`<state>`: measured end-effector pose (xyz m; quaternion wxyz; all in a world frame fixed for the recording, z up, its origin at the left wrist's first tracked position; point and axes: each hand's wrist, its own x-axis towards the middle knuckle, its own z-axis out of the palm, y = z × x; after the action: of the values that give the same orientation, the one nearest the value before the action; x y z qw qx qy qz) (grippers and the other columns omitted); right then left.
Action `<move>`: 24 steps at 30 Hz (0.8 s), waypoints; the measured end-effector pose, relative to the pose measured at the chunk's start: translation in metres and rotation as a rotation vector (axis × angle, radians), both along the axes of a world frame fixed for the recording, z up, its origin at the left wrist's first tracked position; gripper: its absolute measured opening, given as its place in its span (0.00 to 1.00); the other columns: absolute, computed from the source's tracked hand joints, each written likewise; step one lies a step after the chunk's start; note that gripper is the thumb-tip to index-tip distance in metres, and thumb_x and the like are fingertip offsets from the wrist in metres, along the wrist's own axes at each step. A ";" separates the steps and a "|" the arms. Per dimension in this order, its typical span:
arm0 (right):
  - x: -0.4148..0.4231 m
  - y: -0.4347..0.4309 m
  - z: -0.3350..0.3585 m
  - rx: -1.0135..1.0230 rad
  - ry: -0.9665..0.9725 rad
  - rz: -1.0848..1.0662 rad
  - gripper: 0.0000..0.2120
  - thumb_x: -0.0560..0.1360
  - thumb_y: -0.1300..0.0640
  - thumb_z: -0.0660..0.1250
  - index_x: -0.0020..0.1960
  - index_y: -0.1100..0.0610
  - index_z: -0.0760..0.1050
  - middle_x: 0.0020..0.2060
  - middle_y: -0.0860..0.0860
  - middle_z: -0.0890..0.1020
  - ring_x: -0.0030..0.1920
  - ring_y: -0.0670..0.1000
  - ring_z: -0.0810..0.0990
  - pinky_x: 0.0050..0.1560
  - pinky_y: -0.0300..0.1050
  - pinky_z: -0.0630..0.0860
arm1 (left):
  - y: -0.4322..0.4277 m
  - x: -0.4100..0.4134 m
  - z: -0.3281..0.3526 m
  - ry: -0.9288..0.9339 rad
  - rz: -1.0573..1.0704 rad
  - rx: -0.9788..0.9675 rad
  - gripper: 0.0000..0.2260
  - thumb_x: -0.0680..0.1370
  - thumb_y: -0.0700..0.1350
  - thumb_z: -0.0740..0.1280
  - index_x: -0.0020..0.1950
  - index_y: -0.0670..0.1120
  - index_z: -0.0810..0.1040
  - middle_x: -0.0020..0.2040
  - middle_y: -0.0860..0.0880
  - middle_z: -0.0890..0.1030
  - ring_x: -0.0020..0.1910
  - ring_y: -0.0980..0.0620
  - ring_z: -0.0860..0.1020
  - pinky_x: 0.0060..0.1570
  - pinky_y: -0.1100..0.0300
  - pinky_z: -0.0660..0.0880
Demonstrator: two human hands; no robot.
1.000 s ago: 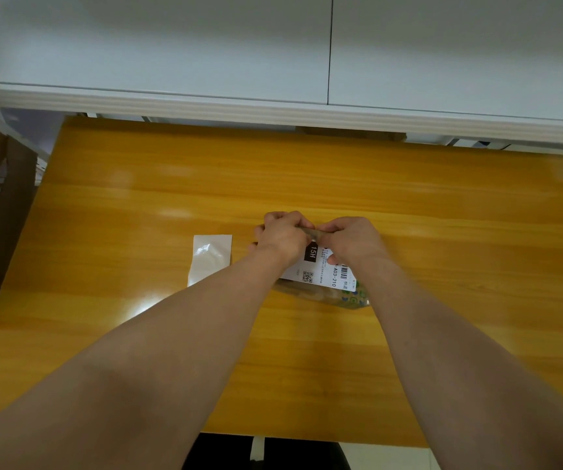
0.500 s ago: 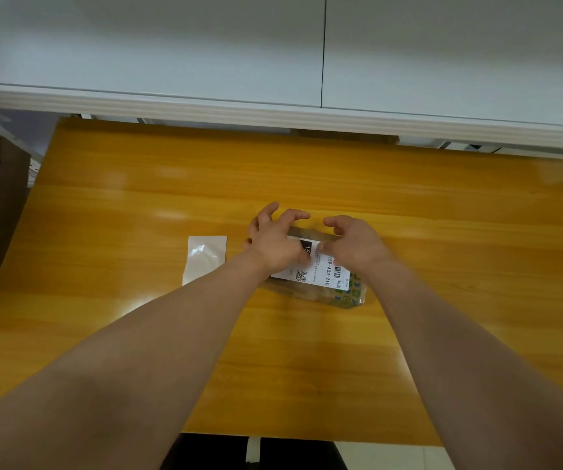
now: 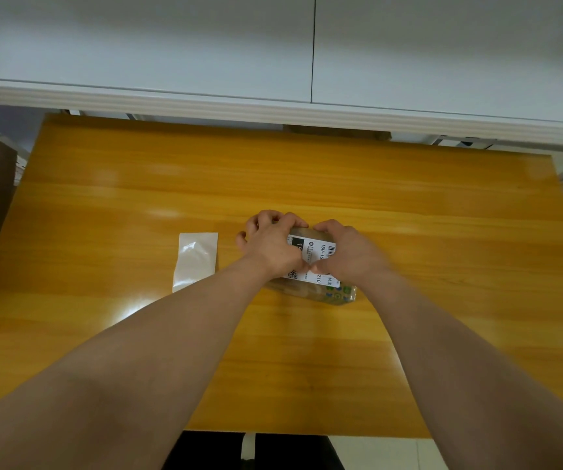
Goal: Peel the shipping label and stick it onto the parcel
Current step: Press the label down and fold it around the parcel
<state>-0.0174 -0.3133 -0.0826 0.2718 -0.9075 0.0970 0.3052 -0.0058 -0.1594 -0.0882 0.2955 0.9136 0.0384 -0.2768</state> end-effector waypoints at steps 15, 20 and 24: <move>0.002 0.006 -0.007 -0.022 -0.032 -0.105 0.24 0.70 0.53 0.74 0.62 0.40 0.71 0.54 0.51 0.80 0.46 0.55 0.83 0.43 0.50 0.82 | -0.008 0.002 -0.004 -0.007 0.140 -0.009 0.19 0.65 0.50 0.73 0.52 0.65 0.76 0.62 0.56 0.67 0.68 0.49 0.60 0.67 0.47 0.57; 0.002 0.007 -0.006 -0.019 -0.032 -0.141 0.21 0.70 0.52 0.74 0.60 0.39 0.72 0.51 0.49 0.81 0.44 0.53 0.83 0.44 0.51 0.82 | -0.010 0.003 -0.005 -0.007 0.172 -0.006 0.16 0.66 0.50 0.72 0.50 0.65 0.77 0.60 0.56 0.68 0.67 0.49 0.61 0.67 0.46 0.57; 0.005 0.007 -0.005 0.018 -0.004 -0.196 0.19 0.70 0.54 0.74 0.58 0.41 0.73 0.47 0.48 0.82 0.43 0.53 0.83 0.43 0.50 0.81 | -0.012 0.005 -0.004 0.003 0.190 -0.002 0.15 0.67 0.50 0.72 0.49 0.65 0.76 0.58 0.57 0.67 0.67 0.49 0.61 0.67 0.45 0.57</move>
<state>-0.0124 -0.3064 -0.0881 0.3086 -0.8917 0.1820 0.2765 -0.0012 -0.1711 -0.0921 0.3211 0.9052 0.1249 -0.2488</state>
